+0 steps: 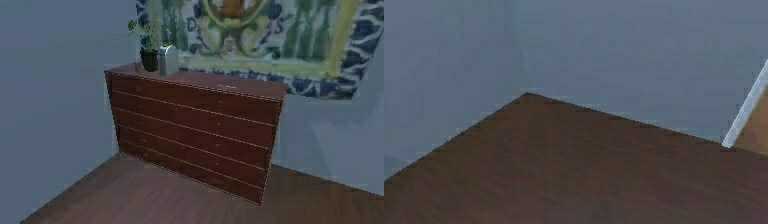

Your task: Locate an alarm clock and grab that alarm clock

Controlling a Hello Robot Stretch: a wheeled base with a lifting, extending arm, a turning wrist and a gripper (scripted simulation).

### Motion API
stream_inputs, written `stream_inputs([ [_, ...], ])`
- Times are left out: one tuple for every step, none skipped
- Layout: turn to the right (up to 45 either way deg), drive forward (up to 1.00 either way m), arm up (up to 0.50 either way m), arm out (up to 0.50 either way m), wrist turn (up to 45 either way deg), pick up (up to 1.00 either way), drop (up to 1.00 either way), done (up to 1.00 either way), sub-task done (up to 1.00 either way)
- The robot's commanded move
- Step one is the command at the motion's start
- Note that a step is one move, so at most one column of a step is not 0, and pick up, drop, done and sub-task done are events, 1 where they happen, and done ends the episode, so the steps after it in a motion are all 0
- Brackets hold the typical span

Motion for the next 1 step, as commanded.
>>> stream_inputs([
  [0.0,0.85,0.00,0.00,0.0,0.00,0.00,0.00,0.00],
])
